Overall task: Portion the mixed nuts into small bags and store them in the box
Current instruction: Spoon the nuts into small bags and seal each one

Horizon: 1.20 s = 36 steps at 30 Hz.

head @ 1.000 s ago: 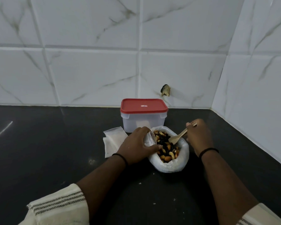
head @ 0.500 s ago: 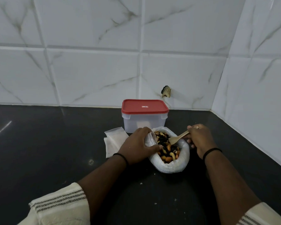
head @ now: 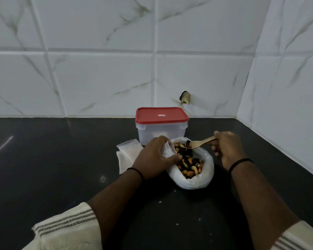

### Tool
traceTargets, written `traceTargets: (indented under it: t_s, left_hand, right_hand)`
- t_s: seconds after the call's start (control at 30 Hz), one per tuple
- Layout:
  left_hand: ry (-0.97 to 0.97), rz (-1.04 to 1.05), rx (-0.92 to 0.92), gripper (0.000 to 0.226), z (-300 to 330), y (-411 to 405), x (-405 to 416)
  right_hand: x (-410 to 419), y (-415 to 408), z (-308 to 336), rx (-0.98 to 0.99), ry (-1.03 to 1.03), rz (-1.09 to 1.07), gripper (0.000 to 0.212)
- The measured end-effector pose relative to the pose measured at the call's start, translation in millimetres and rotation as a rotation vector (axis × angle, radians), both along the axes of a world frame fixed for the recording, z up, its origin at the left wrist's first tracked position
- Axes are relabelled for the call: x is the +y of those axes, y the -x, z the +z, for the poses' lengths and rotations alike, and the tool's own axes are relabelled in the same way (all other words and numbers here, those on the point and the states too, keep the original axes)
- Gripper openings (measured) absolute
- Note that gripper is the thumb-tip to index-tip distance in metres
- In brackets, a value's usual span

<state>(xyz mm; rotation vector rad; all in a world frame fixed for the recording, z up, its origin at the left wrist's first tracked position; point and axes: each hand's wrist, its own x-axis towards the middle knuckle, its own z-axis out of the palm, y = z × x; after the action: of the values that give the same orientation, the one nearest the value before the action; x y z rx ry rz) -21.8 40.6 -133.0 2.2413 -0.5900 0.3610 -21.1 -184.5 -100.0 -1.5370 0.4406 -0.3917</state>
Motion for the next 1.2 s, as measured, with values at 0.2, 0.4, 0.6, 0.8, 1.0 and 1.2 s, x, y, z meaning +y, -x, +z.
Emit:
traceTargets:
  t_s: [0.2, 0.4, 0.6, 0.8, 1.0, 1.2]
  left_hand:
    - [0.031, 0.007, 0.004, 0.046, -1.3, -1.2, 1.4]
    - [0.087, 0.0, 0.041, 0.053, -2.6, -2.4, 1.3]
    - [0.144, 0.01, 0.072, 0.054, -2.0, -1.6, 2.0]
    - [0.146, 0.011, 0.079, 0.055, -1.0, 0.5, 2.9]
    - [0.119, 0.029, 0.07, 0.043, 0.7, 0.6, 3.2]
    - [0.095, 0.032, 0.059, 0.045, -0.3, -0.7, 4.1]
  right_hand:
    - [19.8, 12.6, 12.0, -0.108, 0.02, 0.081, 0.011]
    - [41.6, 32.0, 24.3, -0.357, 0.332, 0.447, 0.005]
    - [41.9, 39.9, 32.1, -0.527, 0.462, 0.68, 0.011]
    - [27.6, 35.2, 28.9, -0.55, 0.273, 0.421, 0.01]
    - [12.6, 18.3, 15.0, -0.422, 0.294, 0.059, 0.011]
    - [16.6, 14.6, 3.8, -0.415, 0.604, 0.143, 0.013]
